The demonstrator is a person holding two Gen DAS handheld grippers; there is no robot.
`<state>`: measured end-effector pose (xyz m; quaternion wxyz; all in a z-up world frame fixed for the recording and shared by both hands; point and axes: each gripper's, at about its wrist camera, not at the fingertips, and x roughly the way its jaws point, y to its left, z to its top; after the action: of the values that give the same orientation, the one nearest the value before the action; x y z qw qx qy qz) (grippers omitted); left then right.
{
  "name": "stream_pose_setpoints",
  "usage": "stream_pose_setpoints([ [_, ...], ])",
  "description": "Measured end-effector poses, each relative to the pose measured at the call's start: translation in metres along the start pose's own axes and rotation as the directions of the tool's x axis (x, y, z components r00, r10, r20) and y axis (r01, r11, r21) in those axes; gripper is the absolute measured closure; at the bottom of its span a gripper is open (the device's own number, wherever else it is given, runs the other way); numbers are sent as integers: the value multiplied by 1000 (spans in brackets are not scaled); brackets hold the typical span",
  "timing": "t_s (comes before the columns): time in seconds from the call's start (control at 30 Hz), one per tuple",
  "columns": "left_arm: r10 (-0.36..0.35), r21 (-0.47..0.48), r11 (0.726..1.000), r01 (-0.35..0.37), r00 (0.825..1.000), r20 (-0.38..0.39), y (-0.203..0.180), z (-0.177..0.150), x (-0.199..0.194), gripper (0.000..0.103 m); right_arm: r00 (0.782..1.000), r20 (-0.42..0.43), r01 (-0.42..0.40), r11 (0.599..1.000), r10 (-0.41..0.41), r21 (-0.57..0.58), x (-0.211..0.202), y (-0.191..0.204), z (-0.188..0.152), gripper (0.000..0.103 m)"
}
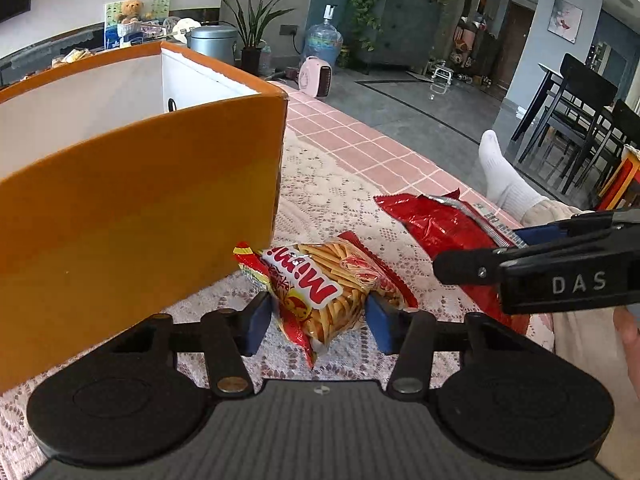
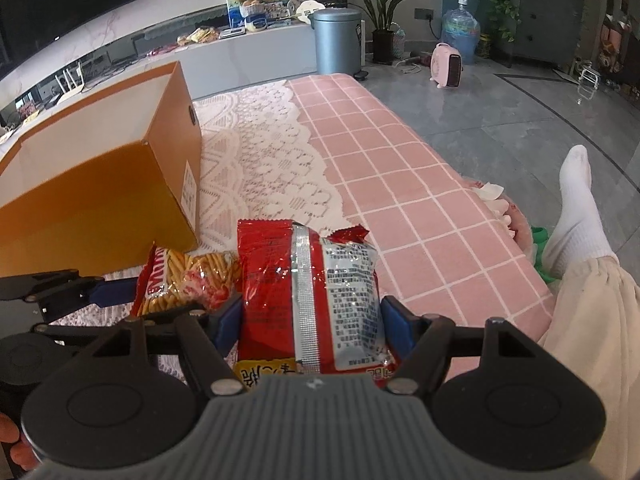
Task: Organize snacks
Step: 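Grasp the Mimi bag with the left gripper while the right tool holds the red chip bag, then carry the Mimi bag with the left tool while the right tool carries the chip bag into the box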
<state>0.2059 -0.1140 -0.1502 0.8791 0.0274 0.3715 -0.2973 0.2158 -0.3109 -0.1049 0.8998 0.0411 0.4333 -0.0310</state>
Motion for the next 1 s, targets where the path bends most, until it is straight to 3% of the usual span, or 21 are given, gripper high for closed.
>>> stream_pose_setpoints([
  [0.2, 30, -4, 1000, -30, 1000, 6, -6, 0, -9, 63, 1000, -13, 0, 1000, 0, -22, 4, 5, -3, 33],
  [0.6, 150, -135, 981, -137, 985, 85, 5, -9, -87, 67, 997, 58, -49, 997, 53, -55, -17, 16, -9, 33],
  [1.0, 284, -232, 943, -238, 940, 190, 39, 9, -162, 67, 972, 177, -134, 983, 156, -129, -64, 58, 3, 33],
])
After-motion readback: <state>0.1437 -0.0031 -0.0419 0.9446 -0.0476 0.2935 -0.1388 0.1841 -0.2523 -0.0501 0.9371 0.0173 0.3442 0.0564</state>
